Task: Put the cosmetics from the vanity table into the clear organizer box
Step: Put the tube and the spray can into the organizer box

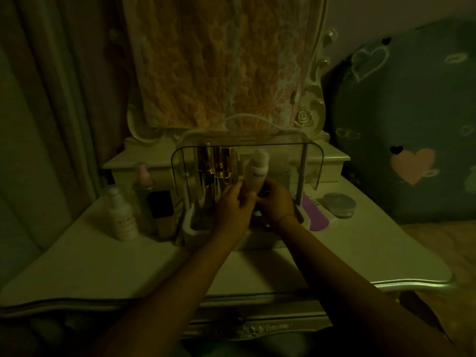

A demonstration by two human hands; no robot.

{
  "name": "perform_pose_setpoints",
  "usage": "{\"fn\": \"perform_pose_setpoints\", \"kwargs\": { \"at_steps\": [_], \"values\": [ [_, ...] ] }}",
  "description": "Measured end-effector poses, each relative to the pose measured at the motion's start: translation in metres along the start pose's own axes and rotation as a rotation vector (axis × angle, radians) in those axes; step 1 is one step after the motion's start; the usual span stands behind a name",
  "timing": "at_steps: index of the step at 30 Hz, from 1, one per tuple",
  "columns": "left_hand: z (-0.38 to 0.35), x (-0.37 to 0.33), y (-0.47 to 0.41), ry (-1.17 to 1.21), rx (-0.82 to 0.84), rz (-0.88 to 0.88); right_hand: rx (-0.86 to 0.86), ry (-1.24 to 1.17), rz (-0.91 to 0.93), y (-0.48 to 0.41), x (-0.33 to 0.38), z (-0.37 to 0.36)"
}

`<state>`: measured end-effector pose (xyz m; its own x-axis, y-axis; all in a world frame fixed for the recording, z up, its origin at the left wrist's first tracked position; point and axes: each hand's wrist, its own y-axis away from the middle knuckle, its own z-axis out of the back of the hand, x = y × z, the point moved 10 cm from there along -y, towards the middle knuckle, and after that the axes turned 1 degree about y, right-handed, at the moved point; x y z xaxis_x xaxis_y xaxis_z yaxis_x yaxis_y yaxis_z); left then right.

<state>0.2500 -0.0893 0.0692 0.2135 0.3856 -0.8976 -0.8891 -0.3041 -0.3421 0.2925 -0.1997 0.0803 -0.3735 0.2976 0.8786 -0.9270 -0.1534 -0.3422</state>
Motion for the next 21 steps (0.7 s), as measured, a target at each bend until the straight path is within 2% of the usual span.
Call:
{"fn": "perform_pose_setpoints", "kwargs": {
  "at_steps": [10, 21],
  "values": [
    [0.001, 0.008, 0.008, -0.014, -0.025, -0.005, 0.134, 0.296, -0.049, -0.011, -0.012, -0.019],
    [0.014, 0.002, 0.023, -0.062, -0.091, -0.094, 0.115, 0.407, -0.092, -0.01, -0.017, -0.021]
  ]
}}
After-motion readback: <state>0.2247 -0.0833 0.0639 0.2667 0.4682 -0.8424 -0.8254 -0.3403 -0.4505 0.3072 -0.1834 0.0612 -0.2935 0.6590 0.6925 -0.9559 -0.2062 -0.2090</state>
